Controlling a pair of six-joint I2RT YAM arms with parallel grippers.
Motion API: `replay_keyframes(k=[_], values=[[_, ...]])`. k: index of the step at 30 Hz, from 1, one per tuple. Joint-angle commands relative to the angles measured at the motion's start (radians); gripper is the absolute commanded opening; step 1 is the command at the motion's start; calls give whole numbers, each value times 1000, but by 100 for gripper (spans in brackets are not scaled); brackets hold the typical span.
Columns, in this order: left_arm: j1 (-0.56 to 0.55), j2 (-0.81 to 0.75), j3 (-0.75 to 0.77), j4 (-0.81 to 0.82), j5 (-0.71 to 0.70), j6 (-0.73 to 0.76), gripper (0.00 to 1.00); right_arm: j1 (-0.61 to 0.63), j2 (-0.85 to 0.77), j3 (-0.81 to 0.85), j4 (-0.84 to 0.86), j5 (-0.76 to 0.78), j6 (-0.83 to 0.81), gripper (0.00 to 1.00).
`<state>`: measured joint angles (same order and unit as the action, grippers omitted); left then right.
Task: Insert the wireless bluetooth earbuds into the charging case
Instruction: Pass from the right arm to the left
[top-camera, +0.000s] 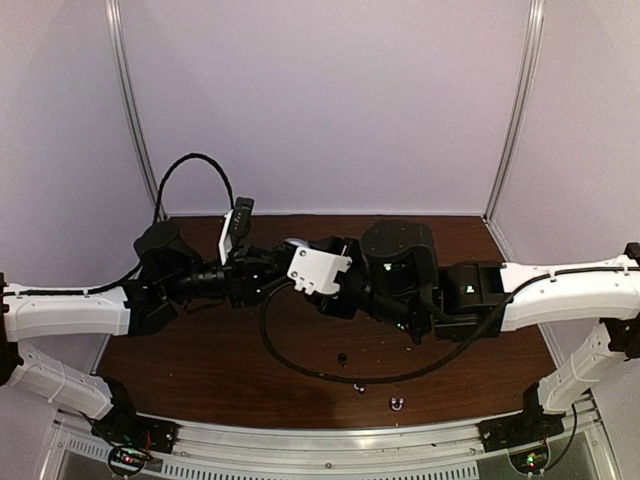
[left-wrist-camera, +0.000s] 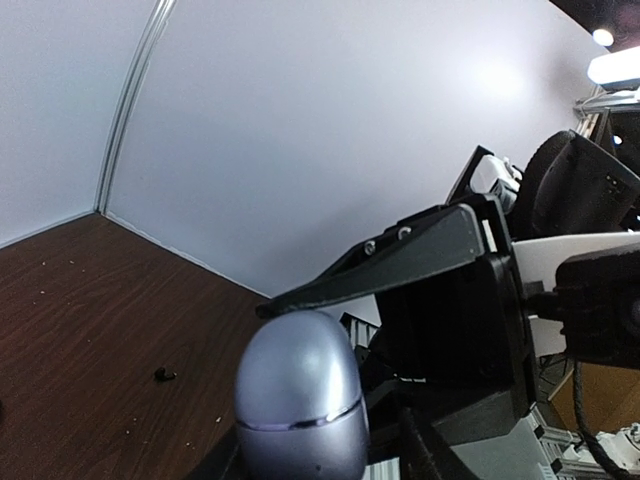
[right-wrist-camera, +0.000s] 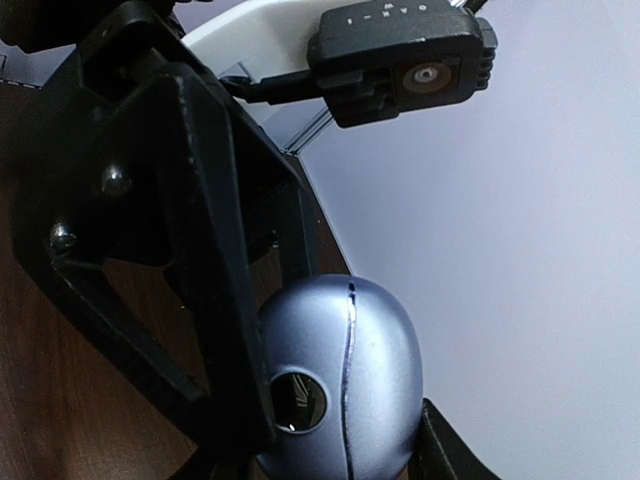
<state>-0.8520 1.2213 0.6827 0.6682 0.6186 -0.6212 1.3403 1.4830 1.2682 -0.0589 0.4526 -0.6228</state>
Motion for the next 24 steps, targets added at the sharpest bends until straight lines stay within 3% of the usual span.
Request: replay_keyframes(k=[1,17,24], values=[[-7,7,25,62,11,-4,45,4,-16,-9,26,8,5,23],[-7,36,44,61,-6,-15,39,4,-15,-14,28,2,0,22],[-7,52,48,81,15,-21,24,3,-19,-24,38,11,-2,23]])
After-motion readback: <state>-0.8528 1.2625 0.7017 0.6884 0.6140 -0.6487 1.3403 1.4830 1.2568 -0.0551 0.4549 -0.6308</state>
